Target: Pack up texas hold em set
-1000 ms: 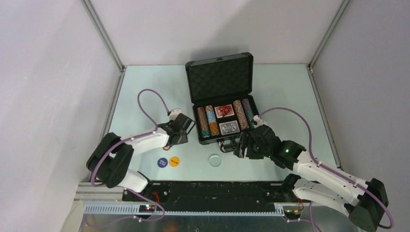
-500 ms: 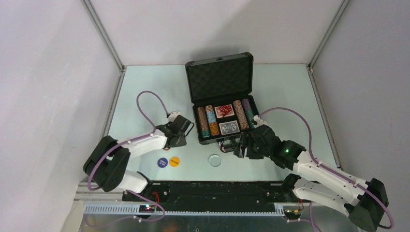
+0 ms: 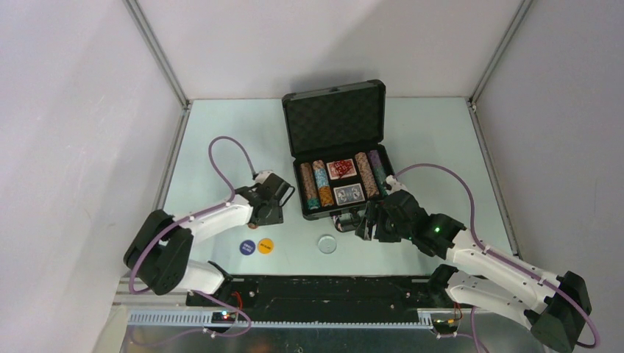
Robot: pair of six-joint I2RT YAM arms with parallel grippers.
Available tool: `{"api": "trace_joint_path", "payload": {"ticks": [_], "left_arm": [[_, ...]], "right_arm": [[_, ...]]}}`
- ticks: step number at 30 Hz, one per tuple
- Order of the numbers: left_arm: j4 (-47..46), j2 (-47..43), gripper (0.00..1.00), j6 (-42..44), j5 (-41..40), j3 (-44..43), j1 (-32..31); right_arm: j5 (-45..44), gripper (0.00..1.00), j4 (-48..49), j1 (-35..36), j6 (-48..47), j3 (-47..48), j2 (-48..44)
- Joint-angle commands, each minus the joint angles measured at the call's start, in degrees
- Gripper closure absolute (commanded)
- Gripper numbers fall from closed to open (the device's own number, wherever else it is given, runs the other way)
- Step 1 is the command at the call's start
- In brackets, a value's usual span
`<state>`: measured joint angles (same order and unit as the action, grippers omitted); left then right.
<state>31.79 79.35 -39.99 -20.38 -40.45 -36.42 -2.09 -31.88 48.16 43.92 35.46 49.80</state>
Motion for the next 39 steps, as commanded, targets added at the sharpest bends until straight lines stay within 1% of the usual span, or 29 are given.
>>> {"api": "trace_joint_path", "payload": {"ticks": [1, 3, 9, 16, 22, 39], "left_arm": [[0.76, 0.11, 0.40, 0.72, -1.72, -2.53, -0.39], [0.61, 0.17, 0.38, 0.88, -2.54, -2.82, -0.36], [-0.26, 2.12, 0.36, 2.43, -2.74, -4.21, 0.06], [-3.47, 6.13, 0.36, 3.70, -1.34, -4.76, 0.73], [-5.09, 6.37, 0.35, 4.12, -0.62, -3.78, 1.74], [-8.82, 8.87, 0.40, 4.50, 3.70, -1.24, 3.24]], "right_arm": [[-0.71, 0.30, 0.60, 0.33, 0.31, 0.40, -1.02], [-0.68, 0.30, 0.56, 0.29, 0.22, 0.40, -1.02], [-0.59, 0.30, 0.71, 0.26, 0.18, 0.40, -0.79], [-1.01, 0.30, -0.02, 0.21, 0.20, 0.40, -0.88], [-1.25, 0.30, -0.37, 0.22, 0.20, 0.37, -1.11], [-1.34, 0.31, -0.41, 0.25, 0.64, 0.35, -1.07]]}}
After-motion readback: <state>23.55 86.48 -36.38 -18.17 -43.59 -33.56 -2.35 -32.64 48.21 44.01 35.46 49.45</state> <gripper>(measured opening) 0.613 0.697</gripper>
